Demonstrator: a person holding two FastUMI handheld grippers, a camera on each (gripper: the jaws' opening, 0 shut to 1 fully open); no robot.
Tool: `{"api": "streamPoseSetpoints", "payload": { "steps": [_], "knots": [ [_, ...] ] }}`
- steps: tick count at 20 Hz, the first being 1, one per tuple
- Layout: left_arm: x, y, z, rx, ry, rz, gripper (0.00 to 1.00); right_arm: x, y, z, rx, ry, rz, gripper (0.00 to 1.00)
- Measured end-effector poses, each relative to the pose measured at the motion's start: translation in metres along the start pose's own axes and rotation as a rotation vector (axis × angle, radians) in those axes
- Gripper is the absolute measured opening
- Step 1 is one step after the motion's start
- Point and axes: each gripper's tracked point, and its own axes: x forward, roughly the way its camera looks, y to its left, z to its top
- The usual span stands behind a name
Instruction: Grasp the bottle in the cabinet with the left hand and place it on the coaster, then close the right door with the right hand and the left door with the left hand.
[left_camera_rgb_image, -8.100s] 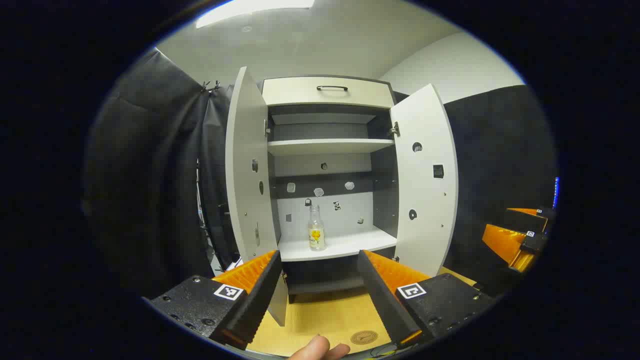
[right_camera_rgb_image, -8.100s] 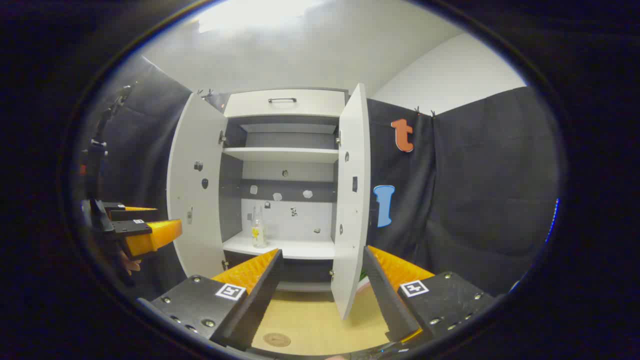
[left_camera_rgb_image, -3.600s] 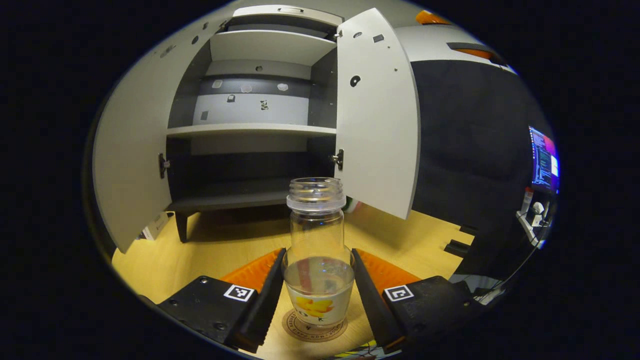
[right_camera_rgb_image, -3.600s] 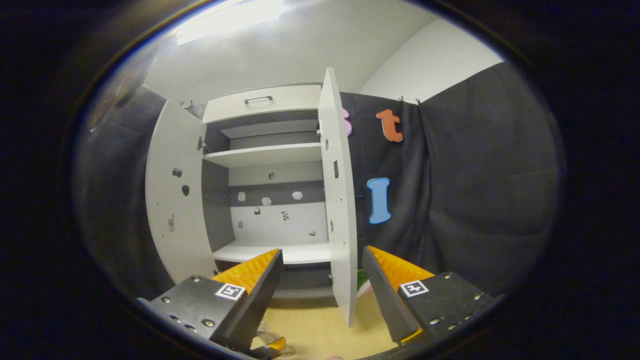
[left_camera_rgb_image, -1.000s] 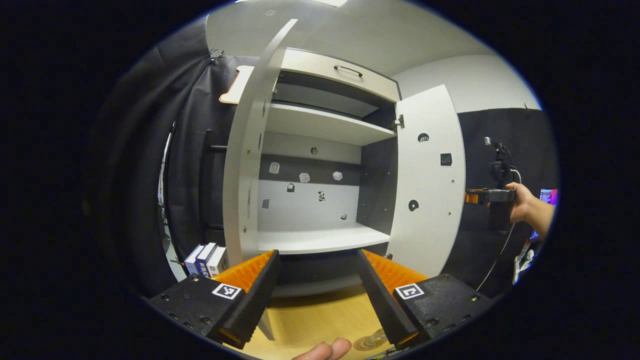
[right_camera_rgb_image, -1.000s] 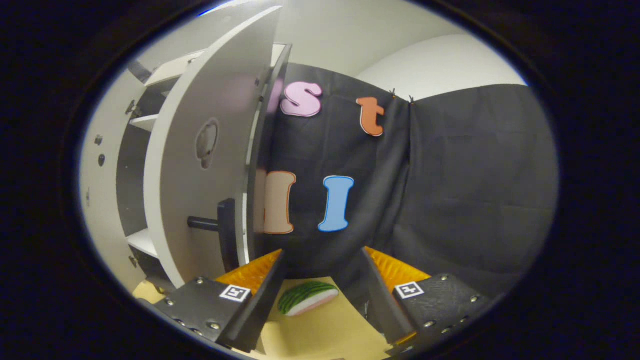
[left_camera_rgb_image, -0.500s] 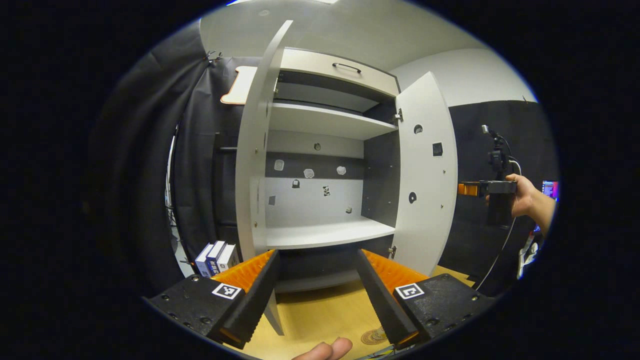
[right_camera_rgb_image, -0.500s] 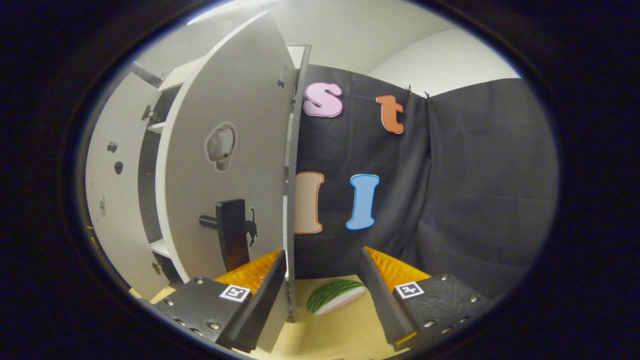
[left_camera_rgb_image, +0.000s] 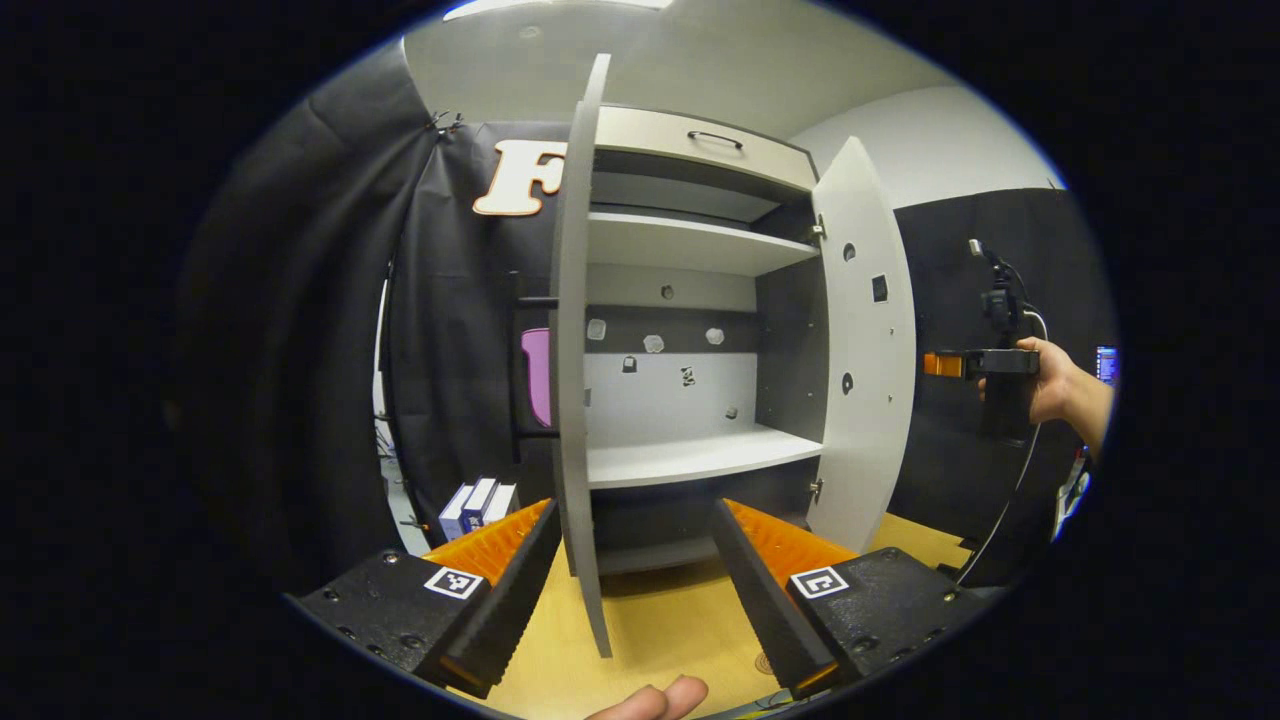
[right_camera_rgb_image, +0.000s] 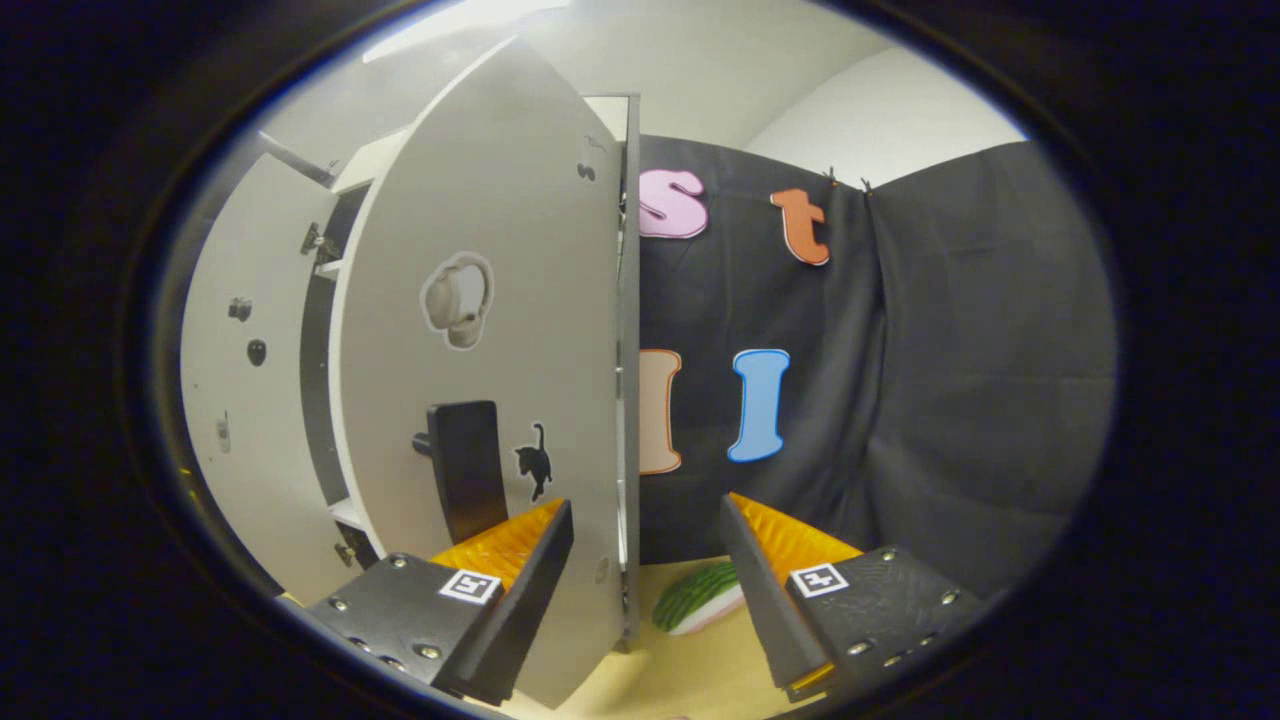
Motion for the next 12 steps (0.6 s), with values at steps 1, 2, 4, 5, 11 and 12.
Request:
{"api": "streamPoseSetpoints", "payload": {
  "steps": [1, 2, 4, 5, 11, 12],
  "knots": [
    [-0.001, 0.008, -0.001, -0.009, 0.005, 0.02, 0.96, 0.002, 0.003, 0.0, -0.008, 0.0, -0.018, 0.9],
    [0.0, 0.016, -0.002, -0.013, 0.013, 0.042, 0.96, 0.002, 0.008, 0.002, -0.017, -0.01, -0.018, 0.87],
    [-0.001, 0.031, -0.003, -0.026, 0.026, 0.076, 0.96, 0.003, 0.018, 0.0, -0.008, -0.017, -0.01, 0.9],
    [-0.002, 0.038, -0.003, -0.032, 0.029, 0.088, 0.96, 0.004, 0.022, -0.001, 0.007, -0.017, -0.006, 0.9],
    [-0.014, 0.094, -0.003, -0.03, 0.04, 0.195, 0.96, -0.004, 0.071, -0.011, 0.065, -0.007, 0.101, 0.87],
    [-0.014, 0.104, -0.003, -0.027, 0.041, 0.212, 0.96, -0.006, 0.083, -0.01, 0.061, -0.011, 0.127, 0.92]
  ]
}}
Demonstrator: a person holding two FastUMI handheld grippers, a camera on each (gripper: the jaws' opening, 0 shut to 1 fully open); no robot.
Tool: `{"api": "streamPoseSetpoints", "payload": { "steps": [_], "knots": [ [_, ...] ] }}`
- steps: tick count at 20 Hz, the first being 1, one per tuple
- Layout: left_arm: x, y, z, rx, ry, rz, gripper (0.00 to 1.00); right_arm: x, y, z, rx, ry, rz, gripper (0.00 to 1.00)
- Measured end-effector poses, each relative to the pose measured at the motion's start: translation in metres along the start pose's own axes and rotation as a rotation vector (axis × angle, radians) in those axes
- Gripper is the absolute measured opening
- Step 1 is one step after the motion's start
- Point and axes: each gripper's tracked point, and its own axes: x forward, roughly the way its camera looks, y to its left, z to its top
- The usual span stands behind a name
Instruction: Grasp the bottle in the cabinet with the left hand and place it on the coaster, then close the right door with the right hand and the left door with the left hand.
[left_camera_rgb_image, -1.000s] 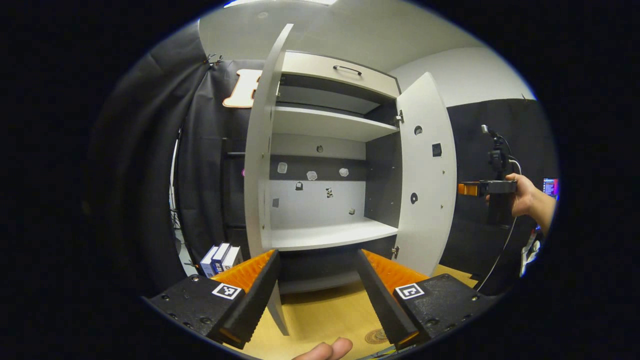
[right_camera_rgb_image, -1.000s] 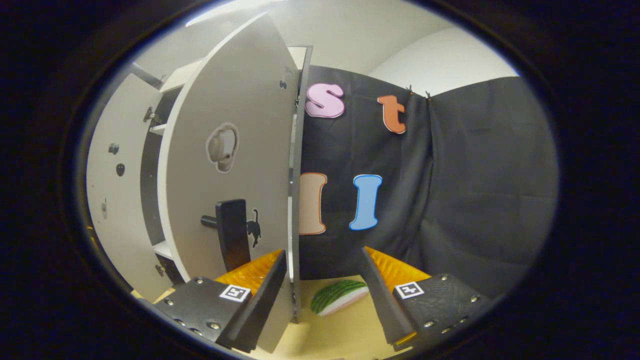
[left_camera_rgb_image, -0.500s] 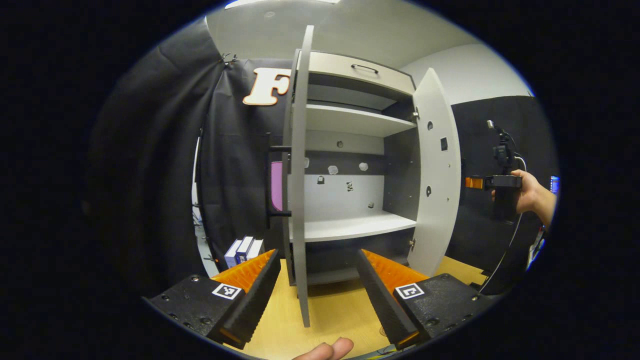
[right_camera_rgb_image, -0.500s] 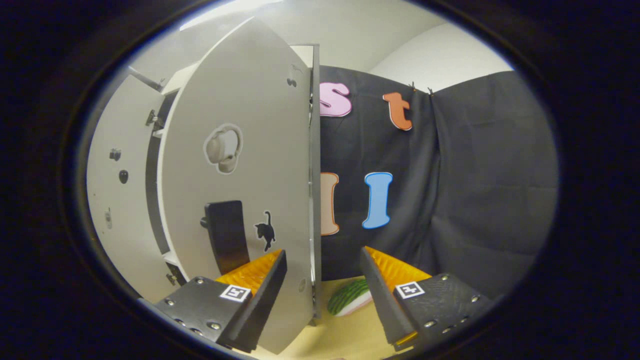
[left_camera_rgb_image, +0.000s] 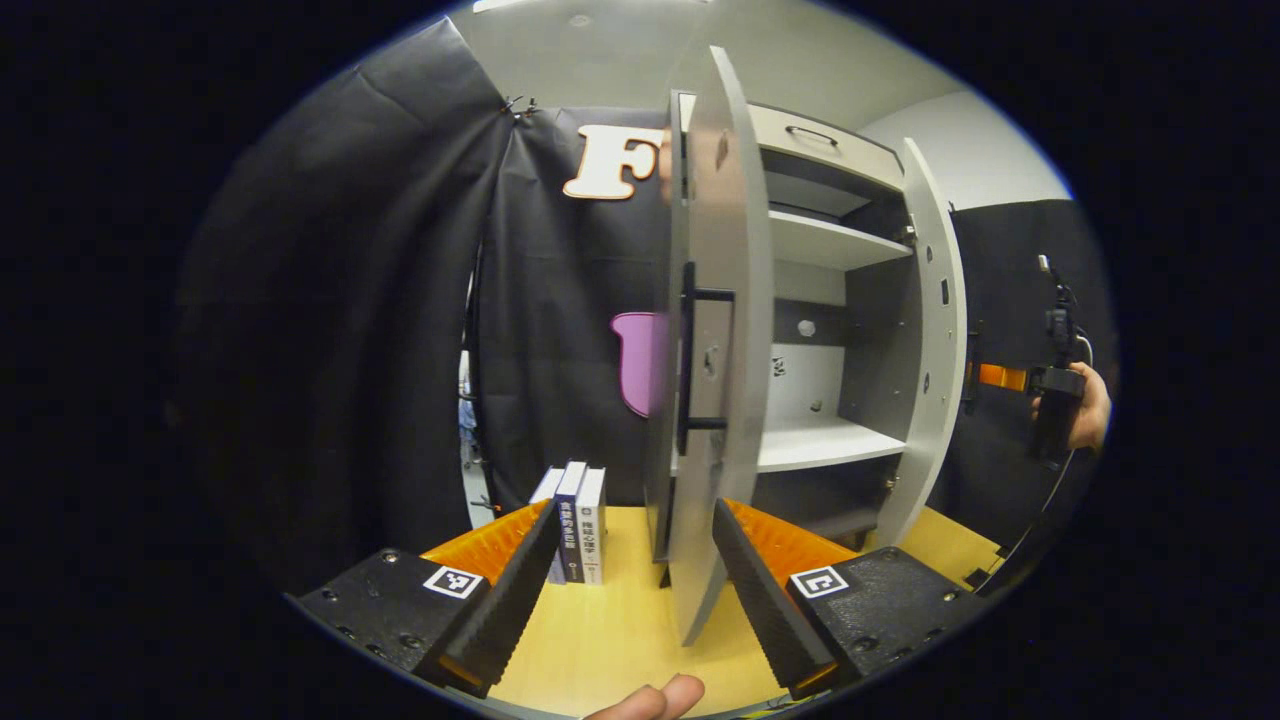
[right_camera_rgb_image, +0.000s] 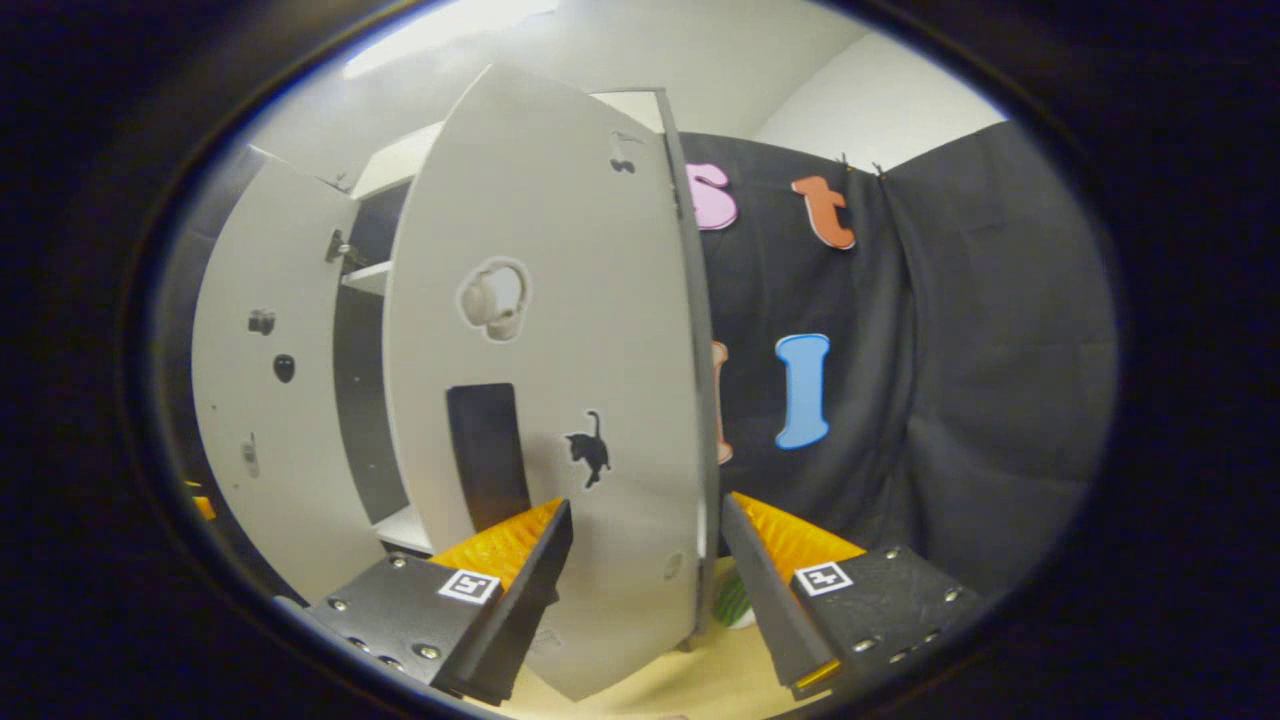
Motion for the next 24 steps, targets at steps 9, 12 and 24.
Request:
{"api": "streamPoseSetpoints", "payload": {
  "steps": [9, 12, 24],
  "knots": [
    [0.026, 0.029, 0.047, -0.025, -0.109, 0.029, 0.93, -0.047, 0.034, 0.004, 0.086, 0.019, 0.023, 0.95],
    [0.044, 0.032, 0.057, -0.004, -0.116, 0.055, 0.96, -0.082, 0.039, 0.011, 0.074, -0.006, 0.044, 0.95],
    [0.082, 0.012, 0.07, 0.039, -0.059, 0.133, 0.92, -0.234, 0.008, -0.007, -0.011, -0.01, -0.02, 0.95]
  ]
}}
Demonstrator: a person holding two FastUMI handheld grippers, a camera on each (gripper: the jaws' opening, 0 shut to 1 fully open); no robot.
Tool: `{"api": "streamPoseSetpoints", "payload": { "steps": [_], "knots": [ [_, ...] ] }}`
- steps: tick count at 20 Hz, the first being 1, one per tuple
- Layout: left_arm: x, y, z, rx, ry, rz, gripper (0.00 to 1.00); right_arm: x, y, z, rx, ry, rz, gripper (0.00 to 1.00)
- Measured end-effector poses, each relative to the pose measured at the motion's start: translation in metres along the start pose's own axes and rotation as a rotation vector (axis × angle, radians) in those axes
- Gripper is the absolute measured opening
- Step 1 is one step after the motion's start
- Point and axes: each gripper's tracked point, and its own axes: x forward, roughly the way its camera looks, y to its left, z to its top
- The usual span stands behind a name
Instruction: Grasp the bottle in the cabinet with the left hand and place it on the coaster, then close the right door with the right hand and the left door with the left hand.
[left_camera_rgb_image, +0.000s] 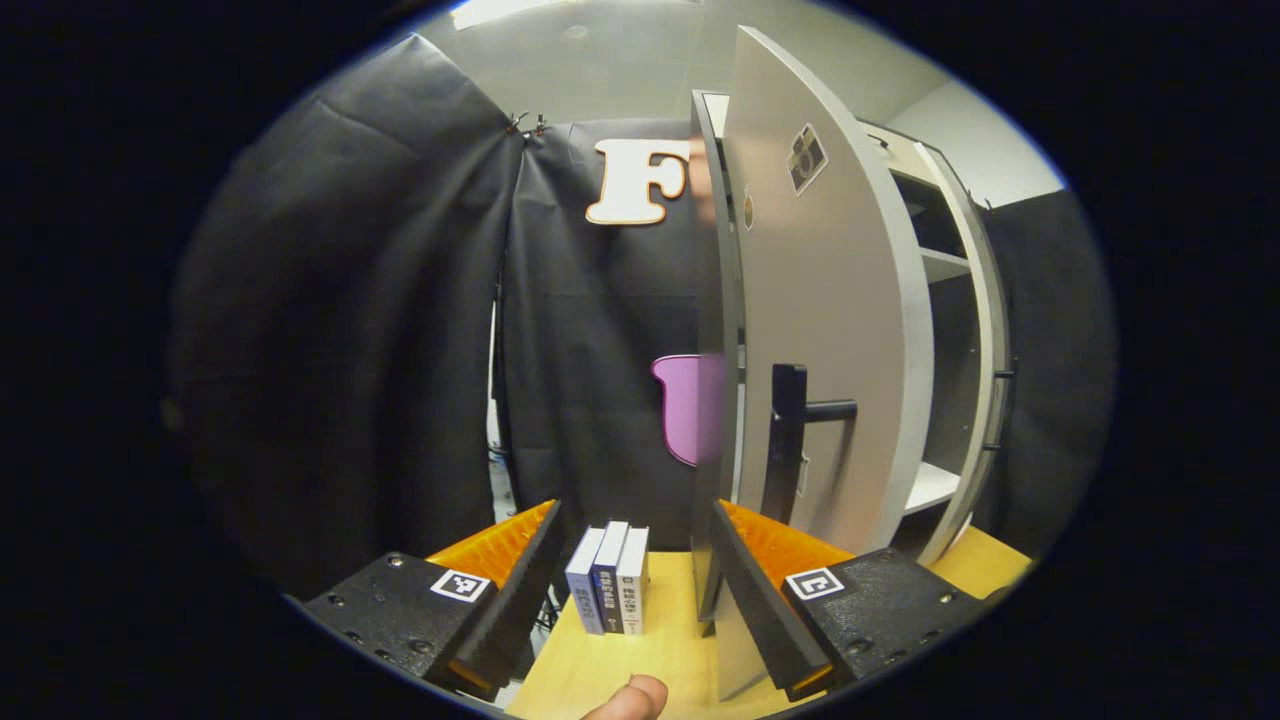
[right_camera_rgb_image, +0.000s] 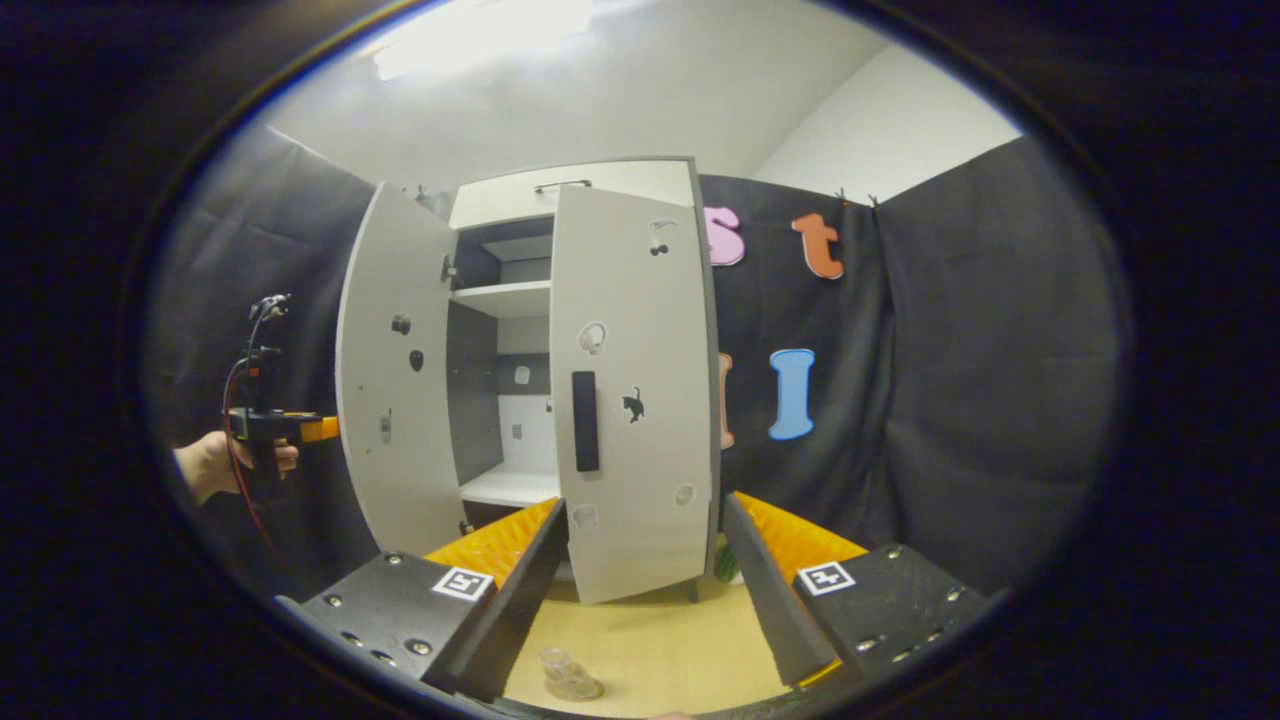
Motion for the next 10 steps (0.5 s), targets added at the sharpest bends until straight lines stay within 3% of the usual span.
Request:
{"api": "streamPoseSetpoints", "payload": {
  "steps": [5, 8, 10],
  "knots": [
    [-0.004, -0.015, 0.0, -0.014, 0.011, 0.007, 0.92, -0.04, -0.018, 0.015, 0.06, -0.022, -0.035, 0.95],
    [-0.006, -0.045, 0.002, -0.013, 0.001, -0.042, 0.9, -0.056, -0.026, 0.018, 0.054, -0.036, -0.043, 0.95],
    [-0.007, -0.066, 0.0, -0.012, 0.011, -0.065, 0.99, -0.066, -0.033, 0.018, 0.049, -0.04, -0.065, 0.92]
  ]
}}
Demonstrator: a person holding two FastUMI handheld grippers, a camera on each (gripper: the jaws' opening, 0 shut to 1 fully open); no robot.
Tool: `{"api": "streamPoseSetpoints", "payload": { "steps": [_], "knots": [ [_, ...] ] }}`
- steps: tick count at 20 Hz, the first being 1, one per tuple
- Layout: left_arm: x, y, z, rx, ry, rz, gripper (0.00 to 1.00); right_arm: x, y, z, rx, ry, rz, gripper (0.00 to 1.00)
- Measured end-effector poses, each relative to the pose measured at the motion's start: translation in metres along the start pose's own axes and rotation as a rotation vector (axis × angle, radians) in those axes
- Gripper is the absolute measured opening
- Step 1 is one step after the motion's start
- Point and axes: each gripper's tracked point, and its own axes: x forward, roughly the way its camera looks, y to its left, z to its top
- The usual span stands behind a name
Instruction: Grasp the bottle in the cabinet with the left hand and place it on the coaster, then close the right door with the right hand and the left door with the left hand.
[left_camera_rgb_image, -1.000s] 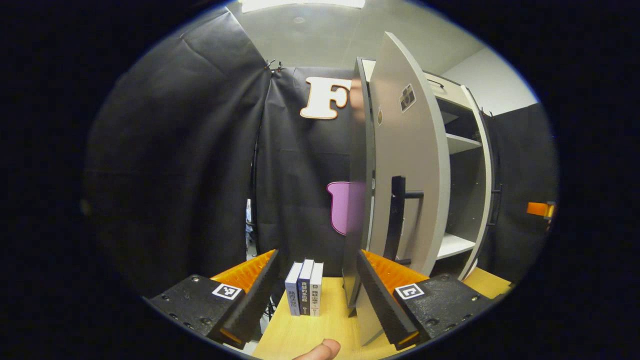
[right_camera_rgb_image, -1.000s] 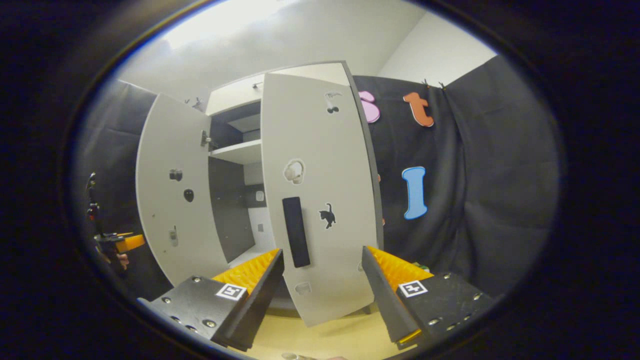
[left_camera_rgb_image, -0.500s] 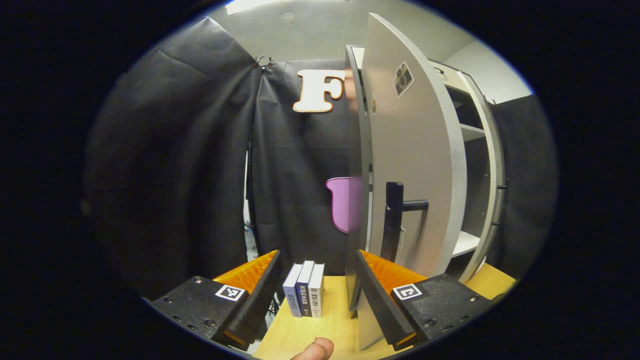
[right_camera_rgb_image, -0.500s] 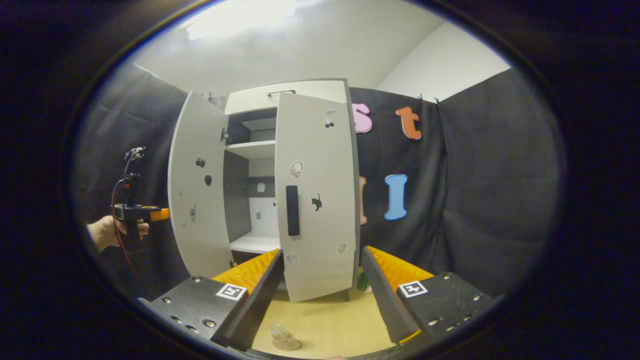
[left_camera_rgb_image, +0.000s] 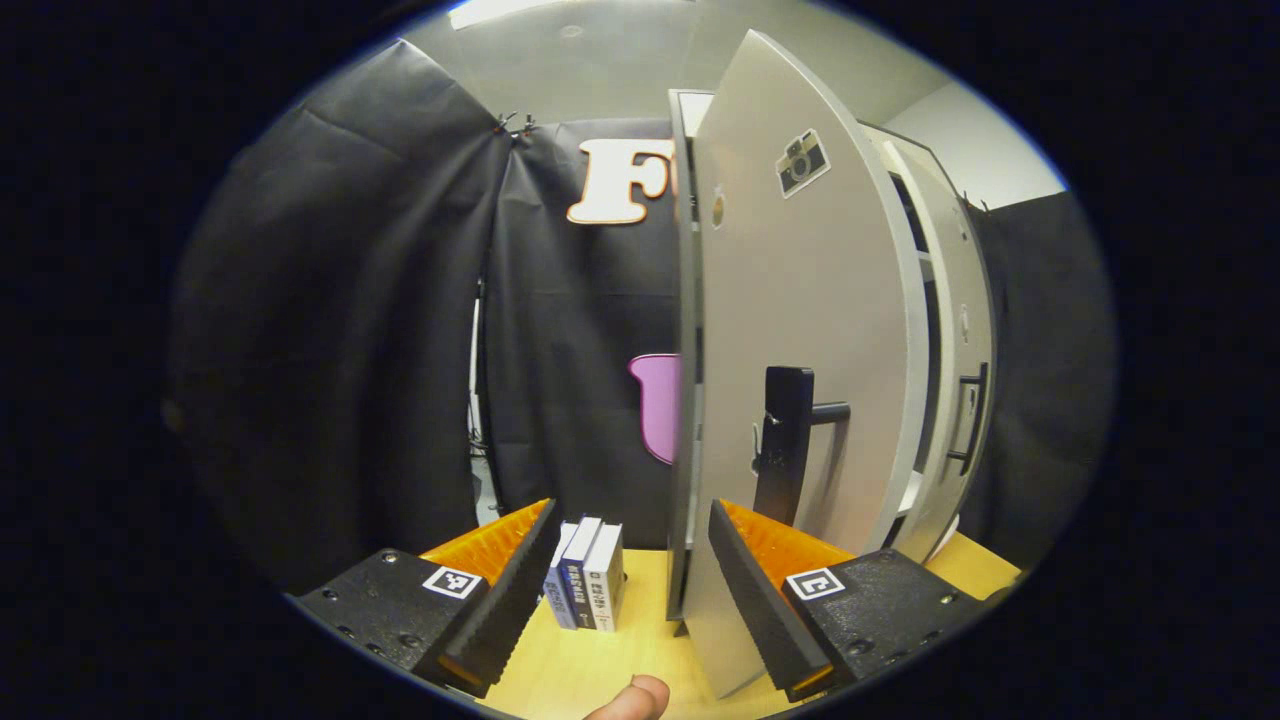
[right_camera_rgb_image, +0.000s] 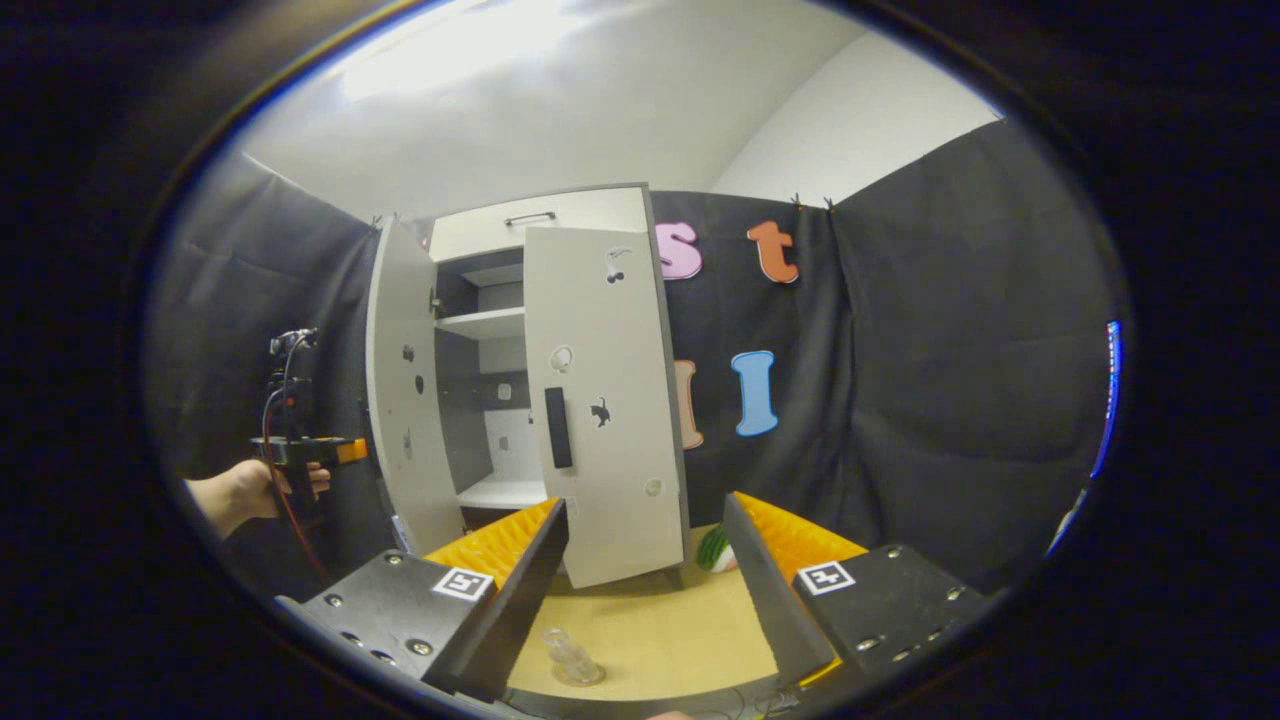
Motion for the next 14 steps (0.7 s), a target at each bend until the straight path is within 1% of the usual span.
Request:
{"api": "streamPoseSetpoints", "payload": {
  "steps": [1, 2, 3, 5, 6, 7, 8, 9, 10, 14],
  "knots": [
    [0.001, -0.008, 0.0, 0.001, 0.006, -0.004, 0.95, -0.003, -0.002, -0.002, 0.001, 0.002, -0.003, 0.95],
    [0.002, -0.017, 0.001, 0.005, 0.005, -0.013, 0.91, -0.003, -0.004, -0.001, 0.003, 0.002, -0.006, 0.95],
    [0.004, -0.023, 0.002, 0.009, 0.005, -0.02, 0.95, -0.004, -0.007, 0.0, 0.005, -0.001, -0.014, 0.95],
    [0.007, -0.032, 0.003, 0.014, 0.003, -0.032, 0.95, -0.003, -0.012, -0.001, 0.008, 0.001, -0.023, 0.95],
    [0.008, -0.036, 0.002, 0.018, 0.006, -0.039, 0.95, -0.003, -0.014, -0.004, 0.003, 0.004, -0.028, 0.92],
    [0.009, -0.039, 0.003, 0.028, 0.005, -0.047, 0.95, -0.001, -0.014, -0.005, -0.008, 0.003, -0.03, 0.95],
    [0.009, -0.042, 0.004, 0.041, 0.003, -0.053, 0.95, 0.002, -0.013, -0.007, -0.02, 0.005, -0.028, 0.95],
    [0.009, -0.044, 0.005, 0.053, -0.003, -0.053, 0.9, 0.004, -0.012, -0.009, -0.031, 0.009, -0.023, 0.92],
    [0.009, -0.044, 0.004, 0.062, -0.004, -0.052, 0.95, 0.006, -0.012, -0.012, -0.04, 0.011, -0.024, 0.95],
    [0.012, -0.05, 0.003, 0.053, -0.002, -0.057, 0.95, 0.019, -0.01, -0.017, -0.034, 0.01, -0.015, 0.95]
  ]
}}
